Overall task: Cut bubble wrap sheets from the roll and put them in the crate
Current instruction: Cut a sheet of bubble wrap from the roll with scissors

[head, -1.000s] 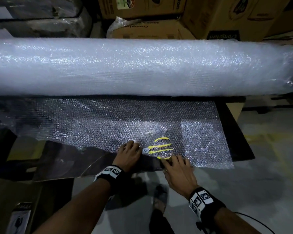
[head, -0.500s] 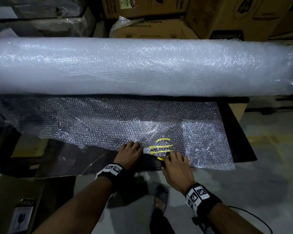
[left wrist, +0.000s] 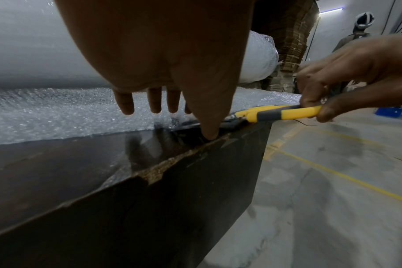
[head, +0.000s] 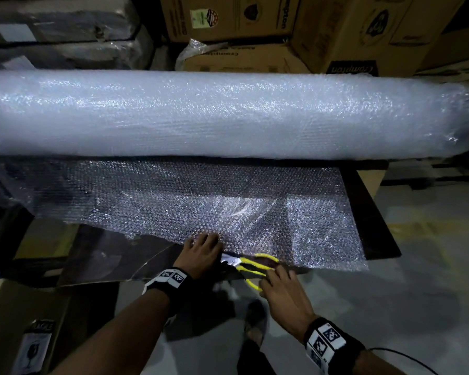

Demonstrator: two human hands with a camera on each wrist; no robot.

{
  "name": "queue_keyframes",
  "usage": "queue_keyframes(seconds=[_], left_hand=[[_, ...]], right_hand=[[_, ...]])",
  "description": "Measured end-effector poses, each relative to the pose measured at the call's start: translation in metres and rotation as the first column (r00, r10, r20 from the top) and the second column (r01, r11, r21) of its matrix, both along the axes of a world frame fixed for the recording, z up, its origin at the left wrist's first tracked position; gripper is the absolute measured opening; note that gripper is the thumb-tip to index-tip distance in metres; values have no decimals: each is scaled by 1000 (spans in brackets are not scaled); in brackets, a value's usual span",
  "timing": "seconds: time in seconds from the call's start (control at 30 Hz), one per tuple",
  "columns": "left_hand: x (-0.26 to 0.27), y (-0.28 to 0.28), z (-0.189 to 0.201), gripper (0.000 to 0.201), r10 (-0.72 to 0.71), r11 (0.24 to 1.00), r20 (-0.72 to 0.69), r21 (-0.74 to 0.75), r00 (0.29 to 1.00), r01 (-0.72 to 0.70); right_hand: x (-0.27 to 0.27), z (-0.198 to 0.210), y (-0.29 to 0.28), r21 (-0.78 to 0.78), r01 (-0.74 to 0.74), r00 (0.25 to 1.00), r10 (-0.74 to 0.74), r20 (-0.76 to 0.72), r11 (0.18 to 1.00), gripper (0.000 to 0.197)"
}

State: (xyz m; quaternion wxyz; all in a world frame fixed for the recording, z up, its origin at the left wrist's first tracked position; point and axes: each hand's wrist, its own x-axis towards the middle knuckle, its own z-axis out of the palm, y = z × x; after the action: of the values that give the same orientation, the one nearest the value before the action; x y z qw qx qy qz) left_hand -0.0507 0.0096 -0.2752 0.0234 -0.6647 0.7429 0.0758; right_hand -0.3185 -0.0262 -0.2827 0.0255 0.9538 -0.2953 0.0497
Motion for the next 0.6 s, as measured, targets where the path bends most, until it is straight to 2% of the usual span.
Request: queue_keyframes(seconds=[0.17,0.27,0.43,0.53,0.6], left_hand=[[6,26,4,58,-44,997,70,72,997,39],[-1,44,15,49,-179,984,164,33,970,176],[-24,63,40,33,-325,942,350,38,879,333],[-40,69,49,33,-369,919,385,15,846,394],[-49,72,57,30,-386,902,418,-17,822,432]], right_hand=[[-21,17,29,18,-82,996,81,28,997,33],[-35,30,41,43,-128,992,127,19,991,24],[-50,54,75,32,-158,978,152,140,987,10],[-59,60,94,113,-142,970,115,215,983,13],[-67,65,104,244,-168,947,88,309,955,7]])
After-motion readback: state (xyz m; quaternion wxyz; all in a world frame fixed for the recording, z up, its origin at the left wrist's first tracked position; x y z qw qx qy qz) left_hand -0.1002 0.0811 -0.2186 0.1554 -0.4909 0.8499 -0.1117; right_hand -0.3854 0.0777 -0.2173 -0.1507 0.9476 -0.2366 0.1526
